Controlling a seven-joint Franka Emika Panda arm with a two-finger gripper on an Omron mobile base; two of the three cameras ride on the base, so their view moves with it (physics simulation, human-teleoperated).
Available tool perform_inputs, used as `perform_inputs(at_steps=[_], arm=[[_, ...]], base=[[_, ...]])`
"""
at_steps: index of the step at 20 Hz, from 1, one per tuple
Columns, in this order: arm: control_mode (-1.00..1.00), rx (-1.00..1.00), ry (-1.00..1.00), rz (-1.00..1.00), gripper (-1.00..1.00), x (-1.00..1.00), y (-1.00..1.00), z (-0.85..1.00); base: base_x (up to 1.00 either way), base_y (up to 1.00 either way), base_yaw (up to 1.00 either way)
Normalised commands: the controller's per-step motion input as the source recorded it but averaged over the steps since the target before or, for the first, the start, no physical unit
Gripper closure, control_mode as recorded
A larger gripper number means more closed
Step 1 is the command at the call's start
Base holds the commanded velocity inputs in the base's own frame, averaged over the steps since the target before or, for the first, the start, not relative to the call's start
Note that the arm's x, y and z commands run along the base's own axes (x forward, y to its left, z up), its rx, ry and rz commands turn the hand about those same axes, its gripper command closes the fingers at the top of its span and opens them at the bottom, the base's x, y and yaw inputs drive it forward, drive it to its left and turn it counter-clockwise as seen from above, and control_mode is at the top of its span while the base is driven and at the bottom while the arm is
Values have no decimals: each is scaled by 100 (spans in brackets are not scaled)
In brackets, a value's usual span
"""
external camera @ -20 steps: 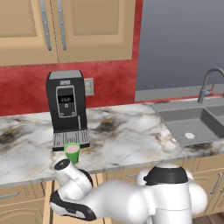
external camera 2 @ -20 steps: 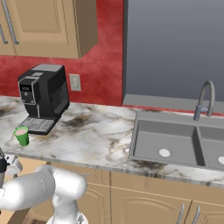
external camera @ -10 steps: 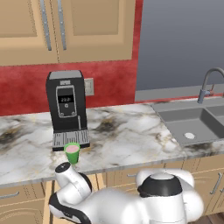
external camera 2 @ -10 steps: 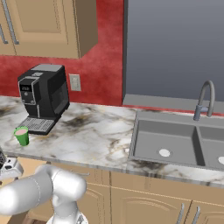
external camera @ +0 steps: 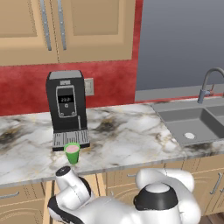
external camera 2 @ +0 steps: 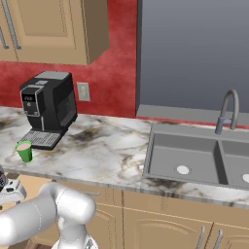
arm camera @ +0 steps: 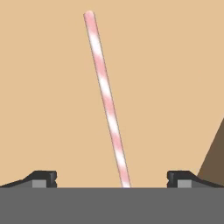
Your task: Pick up the straw from the left drawer and put it inside the smoothie cup.
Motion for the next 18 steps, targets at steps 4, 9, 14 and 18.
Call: perform_inputs(at_steps=[4,9,14,18], arm=[[-100,0,0,0,-100,-6,-1,-26],[-100,0,0,0,-100,3,-7,-27],[-100,0,0,0,-100,14,-1,-19],[-100,0,0,0,-100,1,0,-32]], base=[[0,0,0],[0,0,0],[0,0,0],[0,0,0]])
